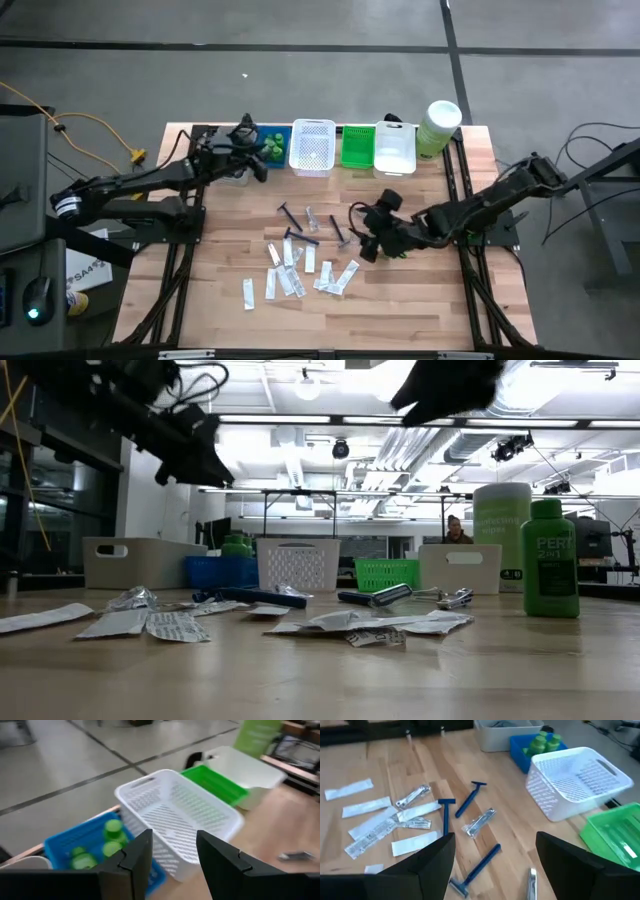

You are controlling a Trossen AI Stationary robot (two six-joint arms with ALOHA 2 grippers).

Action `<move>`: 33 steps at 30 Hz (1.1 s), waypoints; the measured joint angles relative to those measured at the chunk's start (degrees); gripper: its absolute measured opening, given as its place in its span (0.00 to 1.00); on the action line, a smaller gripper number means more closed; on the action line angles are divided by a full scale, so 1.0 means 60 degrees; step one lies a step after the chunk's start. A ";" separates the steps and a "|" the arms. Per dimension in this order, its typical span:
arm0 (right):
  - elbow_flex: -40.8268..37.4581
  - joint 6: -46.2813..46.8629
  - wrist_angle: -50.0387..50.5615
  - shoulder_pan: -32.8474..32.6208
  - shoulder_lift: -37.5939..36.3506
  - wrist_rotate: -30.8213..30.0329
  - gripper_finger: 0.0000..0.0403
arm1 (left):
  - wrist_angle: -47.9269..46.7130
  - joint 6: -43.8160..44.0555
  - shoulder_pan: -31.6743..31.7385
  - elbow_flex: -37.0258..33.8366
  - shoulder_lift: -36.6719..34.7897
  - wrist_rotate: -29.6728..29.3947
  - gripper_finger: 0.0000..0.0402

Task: Pick & Place Travel size toiletries
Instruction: Put the shampoo into the blue bin

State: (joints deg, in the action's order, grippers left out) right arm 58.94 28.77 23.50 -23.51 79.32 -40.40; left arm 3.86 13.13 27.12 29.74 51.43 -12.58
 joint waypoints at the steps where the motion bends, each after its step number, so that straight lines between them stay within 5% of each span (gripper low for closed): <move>1: 0.0004 0.0281 0.0262 -0.0134 -0.0100 -0.0204 0.67 | -0.0140 0.0009 -0.0221 0.0000 -0.0162 -0.0014 0.38; 7: 0.0006 0.2301 0.2208 -0.1219 -0.0305 -0.1381 0.67 | -0.1079 0.0387 -0.1656 0.0000 -0.1055 -0.0298 0.38; 18: -0.0376 0.8290 0.5516 -0.4244 -0.0298 -0.1748 0.67 | -0.2258 0.1387 -0.5429 -0.0007 -0.1492 -0.2025 0.38; 27: -0.0938 0.9889 0.5213 -0.5092 0.0179 -0.0796 0.67 | -0.2255 0.1878 -0.7805 -0.0007 -0.1401 -0.3988 0.38; 33: -0.2197 0.9984 0.3148 -0.5082 0.0855 -0.0431 0.67 | -0.2273 0.2039 -0.8596 -0.0007 -0.1268 -0.4368 0.38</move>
State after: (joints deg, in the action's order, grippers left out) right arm 45.77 88.67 42.39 -54.00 84.45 -42.98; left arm -9.78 25.36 -24.45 29.69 43.83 -38.79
